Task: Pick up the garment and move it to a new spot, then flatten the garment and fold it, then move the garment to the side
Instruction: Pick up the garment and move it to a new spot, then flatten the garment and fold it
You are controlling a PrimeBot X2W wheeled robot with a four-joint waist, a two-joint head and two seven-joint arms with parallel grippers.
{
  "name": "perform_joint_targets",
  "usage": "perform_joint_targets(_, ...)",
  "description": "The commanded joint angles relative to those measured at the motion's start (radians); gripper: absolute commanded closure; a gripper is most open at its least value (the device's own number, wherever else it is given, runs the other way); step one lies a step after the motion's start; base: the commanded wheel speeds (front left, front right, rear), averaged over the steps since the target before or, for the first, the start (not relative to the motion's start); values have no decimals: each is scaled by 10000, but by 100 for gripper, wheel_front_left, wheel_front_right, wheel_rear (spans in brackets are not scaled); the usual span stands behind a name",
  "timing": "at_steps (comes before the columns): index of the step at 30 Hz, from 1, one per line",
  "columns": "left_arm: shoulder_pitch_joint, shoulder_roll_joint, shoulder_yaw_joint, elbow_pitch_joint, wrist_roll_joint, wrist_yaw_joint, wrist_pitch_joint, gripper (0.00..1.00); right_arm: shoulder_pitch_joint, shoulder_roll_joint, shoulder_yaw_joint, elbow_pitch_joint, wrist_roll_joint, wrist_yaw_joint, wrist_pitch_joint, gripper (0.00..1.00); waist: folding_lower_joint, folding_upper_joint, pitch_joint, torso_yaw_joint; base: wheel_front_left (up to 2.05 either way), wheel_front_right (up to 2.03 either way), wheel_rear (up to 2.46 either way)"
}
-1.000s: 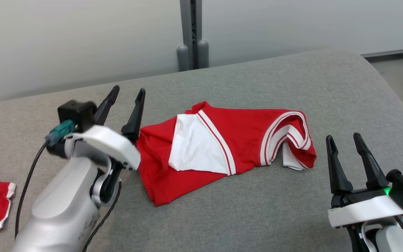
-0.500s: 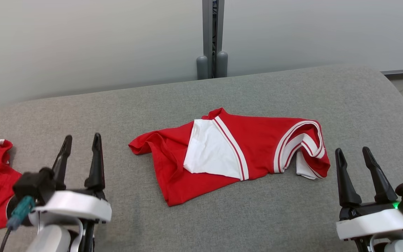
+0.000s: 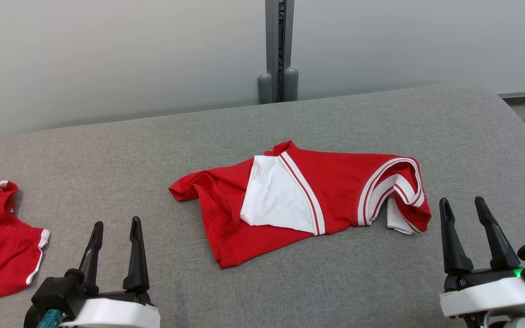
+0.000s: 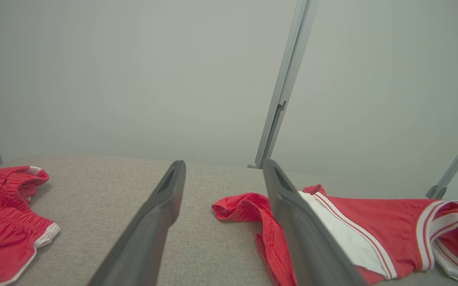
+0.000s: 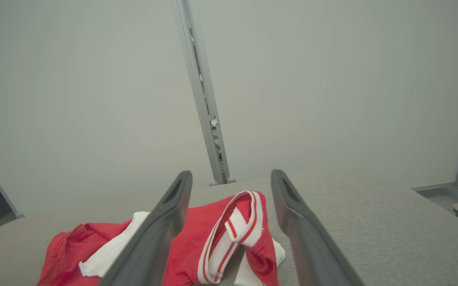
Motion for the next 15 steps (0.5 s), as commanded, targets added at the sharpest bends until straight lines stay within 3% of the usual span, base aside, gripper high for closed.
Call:
perform_joint_targets(1,68,3,88,31,95,-58,-4,0,80,-43,-24,4,27,23,-47,0,0,0,-8,14,0,0,0)
perform_joint_targets(15,0,-634,670,367,810,-746,-4,0,-100,-117,277,206,21,23,-46,0,0,0,-113,84,0,0,0)
